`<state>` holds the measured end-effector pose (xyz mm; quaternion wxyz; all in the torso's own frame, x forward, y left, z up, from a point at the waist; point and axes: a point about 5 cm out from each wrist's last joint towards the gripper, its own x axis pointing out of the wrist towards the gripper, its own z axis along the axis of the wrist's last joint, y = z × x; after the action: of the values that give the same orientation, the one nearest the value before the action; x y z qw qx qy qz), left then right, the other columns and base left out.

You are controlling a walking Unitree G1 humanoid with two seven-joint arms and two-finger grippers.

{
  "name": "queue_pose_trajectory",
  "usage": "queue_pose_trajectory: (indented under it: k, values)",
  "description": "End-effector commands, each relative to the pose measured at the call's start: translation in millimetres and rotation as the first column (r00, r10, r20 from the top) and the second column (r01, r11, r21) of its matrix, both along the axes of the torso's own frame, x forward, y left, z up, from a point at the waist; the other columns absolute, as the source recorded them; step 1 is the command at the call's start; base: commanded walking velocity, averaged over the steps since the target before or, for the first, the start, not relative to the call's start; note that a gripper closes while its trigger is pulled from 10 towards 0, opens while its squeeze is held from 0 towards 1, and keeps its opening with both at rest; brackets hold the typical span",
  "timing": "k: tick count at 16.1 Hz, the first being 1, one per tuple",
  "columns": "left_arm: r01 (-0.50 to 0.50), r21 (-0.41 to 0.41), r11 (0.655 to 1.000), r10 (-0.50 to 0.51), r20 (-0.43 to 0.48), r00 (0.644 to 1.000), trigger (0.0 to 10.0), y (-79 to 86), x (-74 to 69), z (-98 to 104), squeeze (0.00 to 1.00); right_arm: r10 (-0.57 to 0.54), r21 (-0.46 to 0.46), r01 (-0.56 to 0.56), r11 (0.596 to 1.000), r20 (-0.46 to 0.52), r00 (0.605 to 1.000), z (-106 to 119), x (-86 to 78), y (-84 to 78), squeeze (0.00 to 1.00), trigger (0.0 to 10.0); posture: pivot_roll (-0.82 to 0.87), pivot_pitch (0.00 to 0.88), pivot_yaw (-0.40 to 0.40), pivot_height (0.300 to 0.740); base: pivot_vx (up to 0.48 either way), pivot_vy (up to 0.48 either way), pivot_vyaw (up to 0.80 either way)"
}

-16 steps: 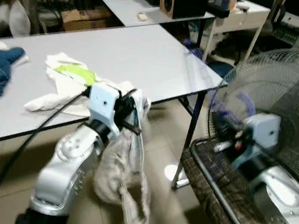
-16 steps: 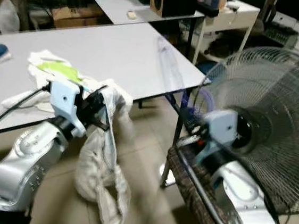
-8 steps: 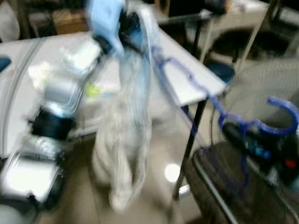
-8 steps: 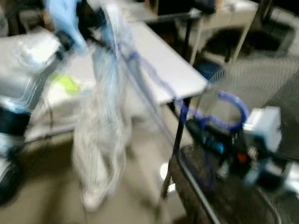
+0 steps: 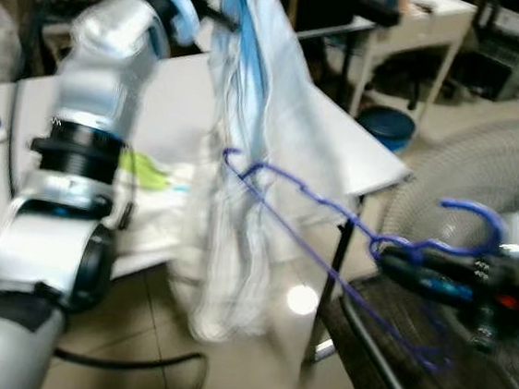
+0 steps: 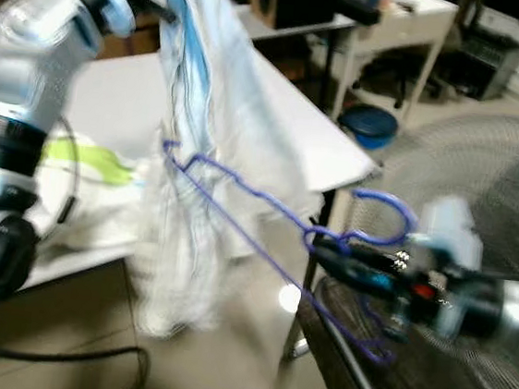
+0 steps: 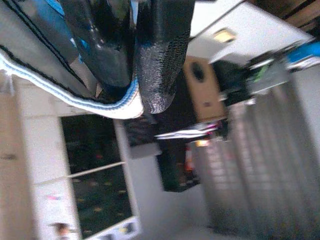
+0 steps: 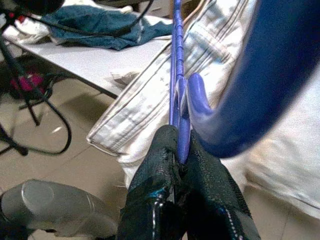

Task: Hang hanger

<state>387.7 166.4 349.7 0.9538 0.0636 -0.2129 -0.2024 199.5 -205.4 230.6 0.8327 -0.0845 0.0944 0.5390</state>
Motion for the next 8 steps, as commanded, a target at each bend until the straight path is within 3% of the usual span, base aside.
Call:
queue_pose_trajectory:
  k: [1,2,3,4,5,6,7,8]
  values:
    - [0.034,-0.03,0.999,-0.032,0.078,0.996,10.0,-1.7,-5.5,22.2,0.0,-0.019,-0.047,0.021,0.999,0.031,0.999,1.6,9.4,-4.5,0.0,10.0,-0.15,0.0,0.062,0.74,0.394,0.0,0.0]
    - [0.044,-0.012,0.999,-0.043,0.095,0.995,10.0,-2.1,-6.5,32.6,0.0,-0.069,-0.084,0.079,0.993,0.118,0.991,8.3,36.6,-3.1,0.0,10.0,-0.14,0.0,0.049,0.74,0.394,0.0,0.0]
    - [0.044,-0.008,0.999,-0.043,0.098,0.994,10.0,-2.5,-6.4,34.3,0.0,-0.083,-0.089,0.096,0.991,0.14,0.987,9.9,41.7,-2.8,0.0,10.0,-0.14,0.0,0.049,0.74,0.394,0.0,0.0]
    - [0.034,-0.004,0.999,-0.033,0.126,0.992,10.0,-2.4,-5.2,45.5,0.0,-0.142,-0.087,0.166,0.982,0.235,0.962,17.5,63.2,-0.9,0.0,10.0,-0.13,0.0,0.045,0.74,0.394,0.0,0.0]
    - [0.024,-0.035,0.999,-0.017,0.185,0.983,10.0,0.1,-6.7,69.4,0.0,-0.225,-0.062,0.265,0.962,0.369,0.902,32.8,92.6,2.7,0.0,10.0,-0.13,0.0,0.049,0.74,0.394,0.0,0.0]
    - [0.018,-0.098,0.995,0.01,0.284,0.959,10.0,5.3,-15.9,106.5,0.0,-0.322,0.034,0.352,0.935,0.497,0.806,60.2,118.3,6.4,0.0,10.0,-0.13,0.0,0.048,0.74,0.394,0.0,0.0]
    - [0.019,-0.124,0.992,0.022,0.322,0.946,10.0,7.7,-20.6,120.3,0.0,-0.353,0.082,0.369,0.926,0.537,0.766,72.2,125.9,8.0,0.0,10.0,-0.13,0.0,0.048,0.74,0.394,0.0,0.0]
    - [0.018,-0.181,0.983,0.07,0.464,0.883,10.0,16.1,-43.5,164.3,0.0,-0.456,0.303,0.341,0.89,0.587,0.668,118.0,137.2,9.9,0.0,10.0,-0.13,0.0,0.048,0.74,0.352,0.0,0.0]
